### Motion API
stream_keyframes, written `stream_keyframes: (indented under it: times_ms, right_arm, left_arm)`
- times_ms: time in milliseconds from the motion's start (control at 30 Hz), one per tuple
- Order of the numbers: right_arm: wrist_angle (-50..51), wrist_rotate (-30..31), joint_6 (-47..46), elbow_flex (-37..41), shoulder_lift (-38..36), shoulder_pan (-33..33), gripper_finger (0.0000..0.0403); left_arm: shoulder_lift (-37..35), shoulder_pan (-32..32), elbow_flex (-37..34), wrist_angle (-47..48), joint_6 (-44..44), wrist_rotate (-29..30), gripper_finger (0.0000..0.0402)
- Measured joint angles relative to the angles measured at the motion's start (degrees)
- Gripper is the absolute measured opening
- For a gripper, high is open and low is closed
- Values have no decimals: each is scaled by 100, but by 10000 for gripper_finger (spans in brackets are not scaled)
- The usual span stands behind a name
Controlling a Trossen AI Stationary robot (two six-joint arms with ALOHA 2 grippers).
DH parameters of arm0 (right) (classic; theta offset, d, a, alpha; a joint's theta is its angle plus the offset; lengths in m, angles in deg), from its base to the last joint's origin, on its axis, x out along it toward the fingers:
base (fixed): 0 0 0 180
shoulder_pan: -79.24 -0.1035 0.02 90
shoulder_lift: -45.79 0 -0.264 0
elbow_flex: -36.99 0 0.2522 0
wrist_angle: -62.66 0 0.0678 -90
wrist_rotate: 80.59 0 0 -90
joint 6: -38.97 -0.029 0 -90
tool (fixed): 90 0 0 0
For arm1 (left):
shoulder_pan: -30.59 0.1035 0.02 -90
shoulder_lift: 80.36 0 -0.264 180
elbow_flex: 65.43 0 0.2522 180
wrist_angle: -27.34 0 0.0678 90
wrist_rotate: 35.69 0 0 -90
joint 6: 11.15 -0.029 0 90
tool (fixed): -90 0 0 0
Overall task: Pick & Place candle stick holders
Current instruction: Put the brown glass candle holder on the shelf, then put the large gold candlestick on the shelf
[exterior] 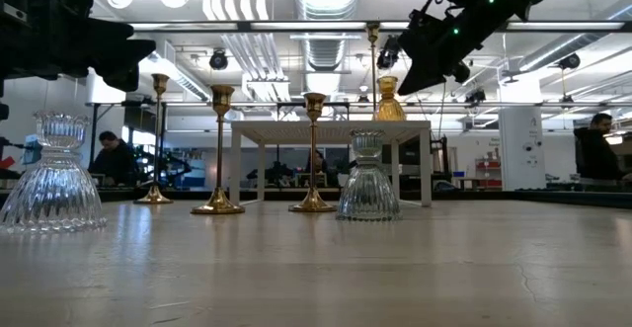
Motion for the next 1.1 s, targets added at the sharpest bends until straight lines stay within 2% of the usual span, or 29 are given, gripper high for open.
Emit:
stream_keyframes:
  times_ms: [133,200,300,400,567,733,900,1033,1100]
  right_arm:
    - [528,680,-36,-13,-201,-2,8]
    - [1041,777,-134,-106,-438,4,8]
    - [1701,476,-405,-224,-927,-76,8]
    - [1920,-9,-734,-232,-1436,-375,8]
    - [2465,-48,-1353,-209,-2009,-1095,8]
    - [2746,-37,-1915,-123,-2282,-1710,8]
    - [1831,-46,-2073,552,-2519,-2173,8]
    - [-32,-685,-1839,1803,-3209,-2149,8]
    - [-484,-946,-1815,2307,-3498,-2037,8]
  left_arm:
    - [0,0,0,0,0,0,190]
    - [0,0,0,2,0,0,190]
    - [0,-4,0,1,0,0,190]
    - [0,-4,0,0,0,0,190]
    - [0,-4,0,2,0,0,190]
    - [0,-4,0,0,2,0,190]
    - [0,-2,0,0,0,0,190]
    - [0,-2,0,0,0,0,190]
    - [0,-2,0,0,0,0,190]
